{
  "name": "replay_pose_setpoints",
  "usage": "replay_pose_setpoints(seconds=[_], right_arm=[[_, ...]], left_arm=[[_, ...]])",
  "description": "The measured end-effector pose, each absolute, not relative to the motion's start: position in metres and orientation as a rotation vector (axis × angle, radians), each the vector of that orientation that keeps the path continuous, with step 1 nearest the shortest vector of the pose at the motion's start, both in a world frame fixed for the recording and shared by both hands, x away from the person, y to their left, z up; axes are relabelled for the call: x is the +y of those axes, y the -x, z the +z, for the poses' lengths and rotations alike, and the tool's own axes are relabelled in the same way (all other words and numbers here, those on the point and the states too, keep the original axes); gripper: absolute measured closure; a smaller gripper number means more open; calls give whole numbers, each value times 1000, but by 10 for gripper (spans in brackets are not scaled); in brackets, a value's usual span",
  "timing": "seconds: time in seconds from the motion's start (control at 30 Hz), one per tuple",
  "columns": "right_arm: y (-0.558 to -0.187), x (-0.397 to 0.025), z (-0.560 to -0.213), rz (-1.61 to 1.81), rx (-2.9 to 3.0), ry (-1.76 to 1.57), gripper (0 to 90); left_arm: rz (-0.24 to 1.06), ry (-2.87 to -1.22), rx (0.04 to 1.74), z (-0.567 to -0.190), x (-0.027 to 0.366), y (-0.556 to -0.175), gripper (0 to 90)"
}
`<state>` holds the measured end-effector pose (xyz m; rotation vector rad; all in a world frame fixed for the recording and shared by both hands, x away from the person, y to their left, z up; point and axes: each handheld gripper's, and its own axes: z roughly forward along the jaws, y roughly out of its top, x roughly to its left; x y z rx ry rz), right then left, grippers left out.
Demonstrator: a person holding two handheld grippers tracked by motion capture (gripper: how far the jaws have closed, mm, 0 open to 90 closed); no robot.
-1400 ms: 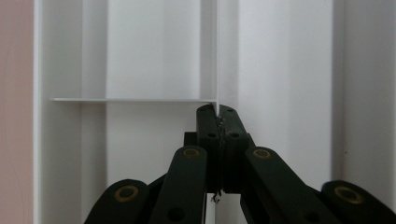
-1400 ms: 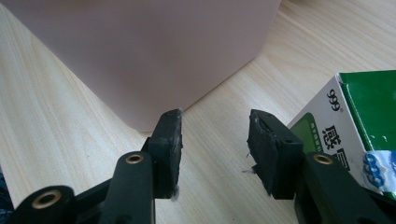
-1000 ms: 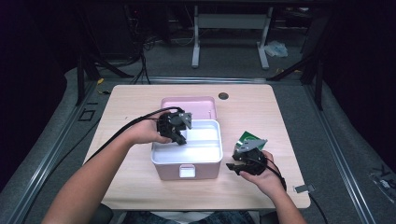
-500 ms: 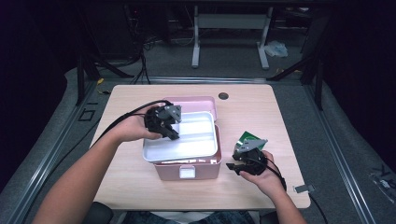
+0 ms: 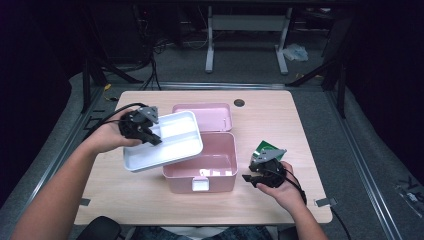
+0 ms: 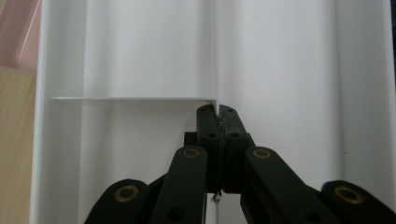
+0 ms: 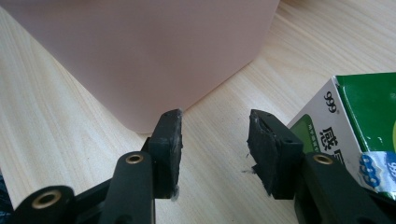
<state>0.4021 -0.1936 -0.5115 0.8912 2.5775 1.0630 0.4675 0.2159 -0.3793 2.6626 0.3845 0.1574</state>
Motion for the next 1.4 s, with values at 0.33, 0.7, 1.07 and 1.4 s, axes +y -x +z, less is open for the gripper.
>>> replay_pose_setpoints(seconds=[0.33, 0.7, 1.07, 1.4], right_arm=[[-402, -192, -511, 1058, 2578, -896, 545], [-402, -192, -512, 1058, 2579, -898, 545], [-402, -192, -512, 1058, 2580, -896, 545], [-402, -191, -512, 1059, 2579, -897, 545]], left_arm=[[179, -2645, 576, -384, 284, -461, 894], [175, -2608, 696, -394, 324, -453, 894], [135, -2600, 751, -418, 334, -455, 894], [84, -2604, 784, -457, 336, -457, 894]])
